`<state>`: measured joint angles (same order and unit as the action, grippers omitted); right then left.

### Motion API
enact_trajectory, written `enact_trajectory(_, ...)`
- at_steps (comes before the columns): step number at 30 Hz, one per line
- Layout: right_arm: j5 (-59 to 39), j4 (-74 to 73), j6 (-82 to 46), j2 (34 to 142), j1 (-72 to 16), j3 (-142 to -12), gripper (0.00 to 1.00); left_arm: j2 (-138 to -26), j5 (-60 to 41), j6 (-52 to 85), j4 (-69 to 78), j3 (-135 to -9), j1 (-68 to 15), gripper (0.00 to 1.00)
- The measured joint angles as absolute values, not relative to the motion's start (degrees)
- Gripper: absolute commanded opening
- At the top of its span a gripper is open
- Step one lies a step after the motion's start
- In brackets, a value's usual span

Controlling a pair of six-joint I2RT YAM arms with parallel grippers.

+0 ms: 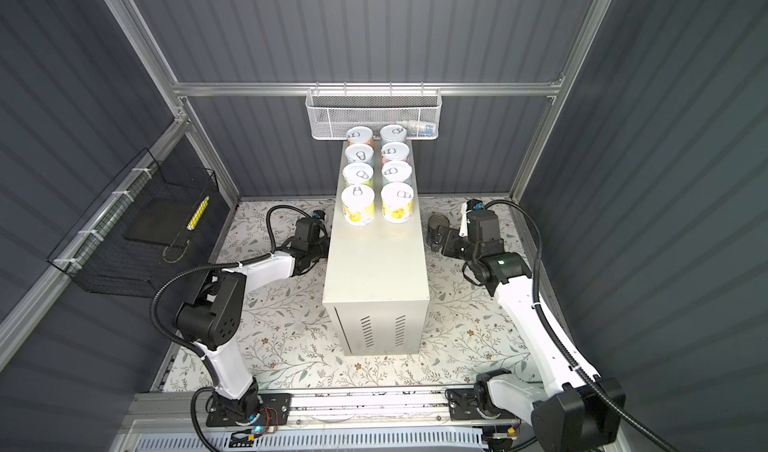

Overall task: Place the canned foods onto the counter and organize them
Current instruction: 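Close the left gripper on the white-lidded yellow can on the floor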

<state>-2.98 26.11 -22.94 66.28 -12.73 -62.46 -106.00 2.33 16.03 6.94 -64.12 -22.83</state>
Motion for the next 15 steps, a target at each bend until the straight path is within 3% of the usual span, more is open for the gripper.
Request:
enact_trajectory(11, -4.19, 26.13, -23.62, 66.28, -12.73, -62.46, 0.99, -110.30, 4.51, 16.67, 9.54, -64.34, -22.83, 0.92)
enact_trajectory(15, -4.56, 26.11, -23.64, 66.43, -12.73, -62.46, 0.99, -110.41, 5.26, 16.80, 10.70, -64.34, -22.83, 0.84)
